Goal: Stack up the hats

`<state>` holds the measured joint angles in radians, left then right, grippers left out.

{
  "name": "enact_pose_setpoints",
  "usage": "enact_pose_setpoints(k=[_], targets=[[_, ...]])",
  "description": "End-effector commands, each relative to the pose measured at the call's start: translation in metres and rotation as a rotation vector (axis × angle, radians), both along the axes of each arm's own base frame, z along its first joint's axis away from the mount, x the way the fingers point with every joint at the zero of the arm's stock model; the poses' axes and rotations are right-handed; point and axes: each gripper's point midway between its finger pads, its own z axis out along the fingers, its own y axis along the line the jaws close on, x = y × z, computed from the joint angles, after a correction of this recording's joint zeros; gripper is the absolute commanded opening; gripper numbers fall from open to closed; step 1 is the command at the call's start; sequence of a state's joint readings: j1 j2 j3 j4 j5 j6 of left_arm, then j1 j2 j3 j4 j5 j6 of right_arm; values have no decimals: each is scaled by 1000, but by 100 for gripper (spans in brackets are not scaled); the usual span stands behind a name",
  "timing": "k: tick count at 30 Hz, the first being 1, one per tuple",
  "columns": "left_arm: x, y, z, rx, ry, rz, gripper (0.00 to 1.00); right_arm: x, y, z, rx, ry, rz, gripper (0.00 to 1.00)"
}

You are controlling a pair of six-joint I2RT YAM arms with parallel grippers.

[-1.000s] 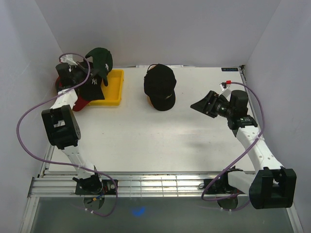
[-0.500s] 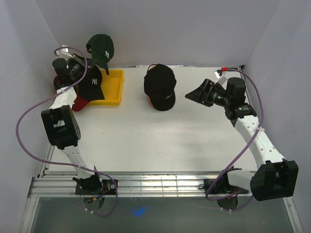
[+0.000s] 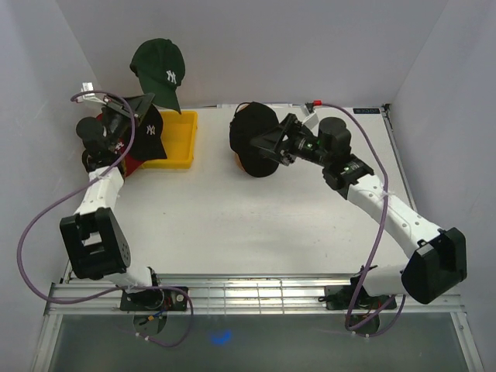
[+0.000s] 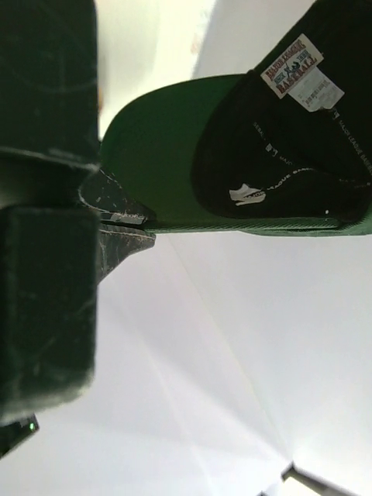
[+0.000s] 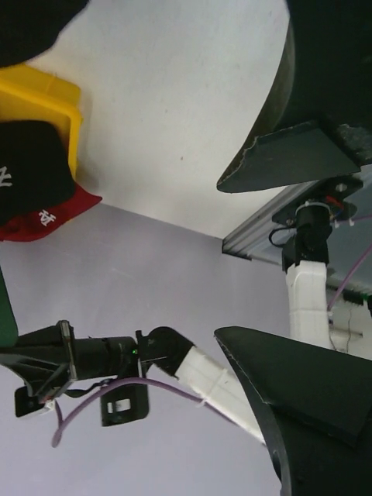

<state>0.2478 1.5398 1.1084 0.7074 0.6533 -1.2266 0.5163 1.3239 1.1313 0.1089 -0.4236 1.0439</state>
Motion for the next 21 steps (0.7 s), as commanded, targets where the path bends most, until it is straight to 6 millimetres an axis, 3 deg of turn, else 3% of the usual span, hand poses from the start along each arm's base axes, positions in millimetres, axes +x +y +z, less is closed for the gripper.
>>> enact_pose_setpoints(k=[1, 3, 4, 5, 10, 11, 19, 20, 21], targets=[[-61, -25, 65, -31, -202, -19, 0, 4, 26, 47, 182, 6, -76, 76], [-77, -34, 67, -61, -202, -35, 0, -4, 46, 47, 230, 58, -60, 76], [-96, -38, 78, -70, -236, -34, 0, -2, 51, 52, 265, 53, -77, 76], [-102, -45, 66, -103, -202, -54, 0, -6, 63, 49, 275, 74, -63, 77], [-140, -68, 63, -129, -221, -116, 0, -7, 85, 62, 424, 123, -75, 77], [-149, -73, 62, -131, -227, -128, 0, -10, 92, 57, 433, 143, -70, 77], [-174, -88, 59, -174, -240, -179, 0, -14, 100, 75, 576, 155, -150, 83], [-175, -92, 59, -174, -240, -193, 0, -13, 107, 69, 583, 196, -144, 84], [-177, -93, 60, -170, -246, -195, 0, -14, 106, 78, 633, 188, -129, 84]])
